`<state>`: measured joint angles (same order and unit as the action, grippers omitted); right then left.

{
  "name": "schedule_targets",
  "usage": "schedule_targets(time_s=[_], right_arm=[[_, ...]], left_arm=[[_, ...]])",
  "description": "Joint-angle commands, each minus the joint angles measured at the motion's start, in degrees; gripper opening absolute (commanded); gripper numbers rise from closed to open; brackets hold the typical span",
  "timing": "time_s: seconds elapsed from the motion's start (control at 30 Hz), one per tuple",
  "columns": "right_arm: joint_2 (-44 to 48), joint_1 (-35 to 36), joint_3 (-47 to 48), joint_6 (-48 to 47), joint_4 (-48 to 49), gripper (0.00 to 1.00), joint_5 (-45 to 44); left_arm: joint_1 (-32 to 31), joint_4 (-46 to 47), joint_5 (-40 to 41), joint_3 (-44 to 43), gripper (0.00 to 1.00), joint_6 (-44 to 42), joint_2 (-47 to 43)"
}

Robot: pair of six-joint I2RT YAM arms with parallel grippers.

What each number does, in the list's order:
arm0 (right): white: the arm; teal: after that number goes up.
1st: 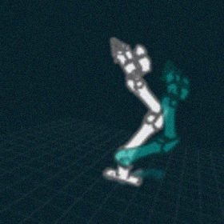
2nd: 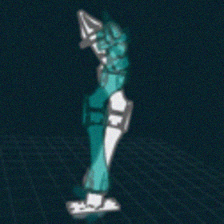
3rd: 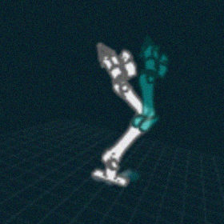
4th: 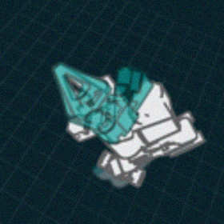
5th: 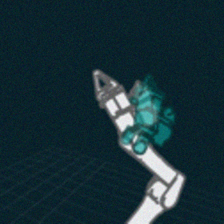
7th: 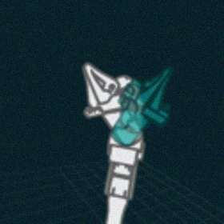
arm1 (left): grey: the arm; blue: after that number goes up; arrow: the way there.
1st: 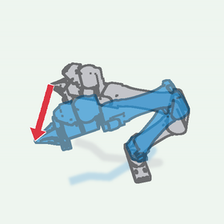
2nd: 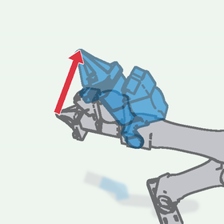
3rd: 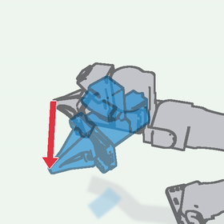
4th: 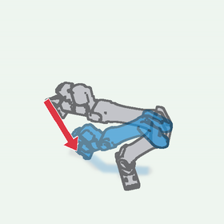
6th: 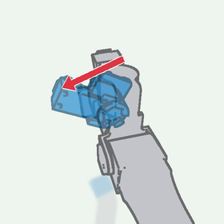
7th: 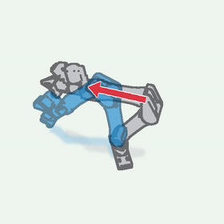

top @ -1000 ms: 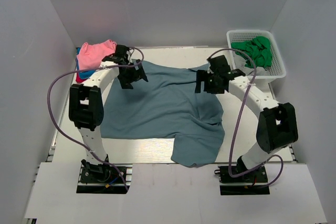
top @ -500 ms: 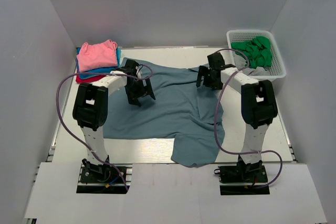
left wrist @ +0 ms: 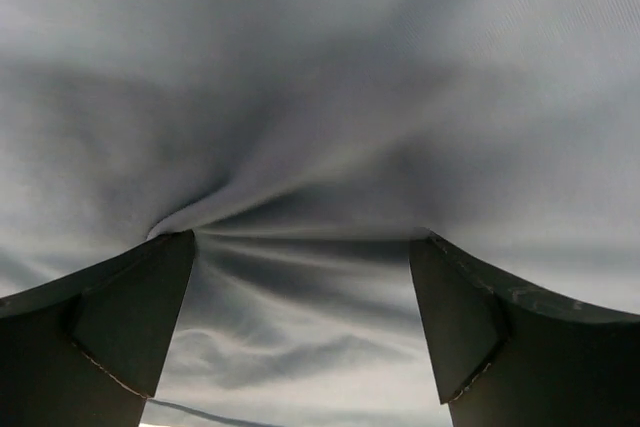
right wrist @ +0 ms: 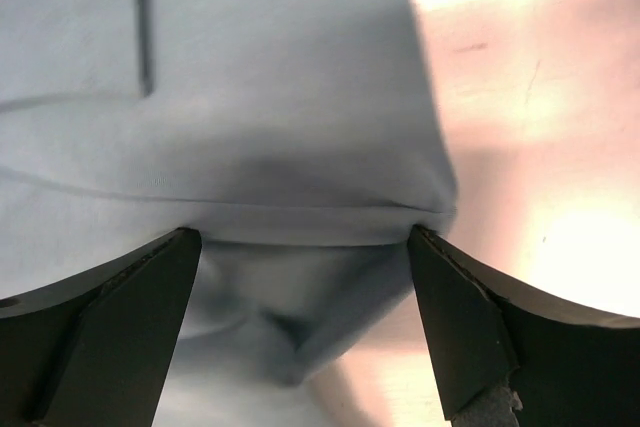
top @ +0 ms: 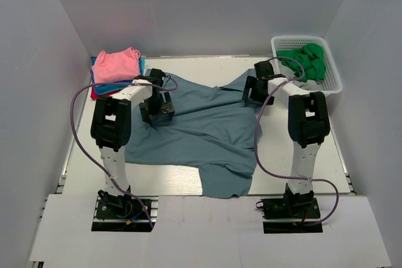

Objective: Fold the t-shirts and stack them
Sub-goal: Flatten out the tshirt

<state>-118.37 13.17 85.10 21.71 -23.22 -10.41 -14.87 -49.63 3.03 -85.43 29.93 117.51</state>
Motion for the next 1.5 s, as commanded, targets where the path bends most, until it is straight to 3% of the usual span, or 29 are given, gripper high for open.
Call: schedule_targets(time_s=[0.0,0.43,0.6,0.8,0.97,1.23,1.47], right_arm=[[-1.9,-1.1,3.2,-1.6,-0.4,0.90,-2.2],[-6.3,-1.8,11.1,-11.5,5.7,0.90,11.7],[-2.5,-0.4,11.1,-14.1,6.0,0.90,14.5],[5.1,1.1,1.3,-9.9,7.9,0.90,14.4],[5.4,1.8,-3.7,-7.7,10.1,0.90,13.8],[0.3,1.4,-2.1,-5.5,12.6,0.90,12.3],[-4.0,0.2,0.1,-2.3,12.6,0.90,8.6]], left_arm=[[3.5,-1.7,13.2,0.4,1.00,-3.6,5.5],[4.1,1.8,3.7,-15.5,1.00,-15.3,8.9],[2.9,-0.9,-2.0,-20.7,1.00,-17.3,7.6],[2.3,-0.8,-10.7,-15.8,1.00,-15.7,-0.1],[-3.3,-2.3,-20.2,-16.1,1.00,-16.5,-3.1],[-14.3,0.7,-31.9,-15.8,1.00,-18.5,-1.2],[-20.1,1.3,-34.2,-11.0,1.00,-23.7,1.0]])
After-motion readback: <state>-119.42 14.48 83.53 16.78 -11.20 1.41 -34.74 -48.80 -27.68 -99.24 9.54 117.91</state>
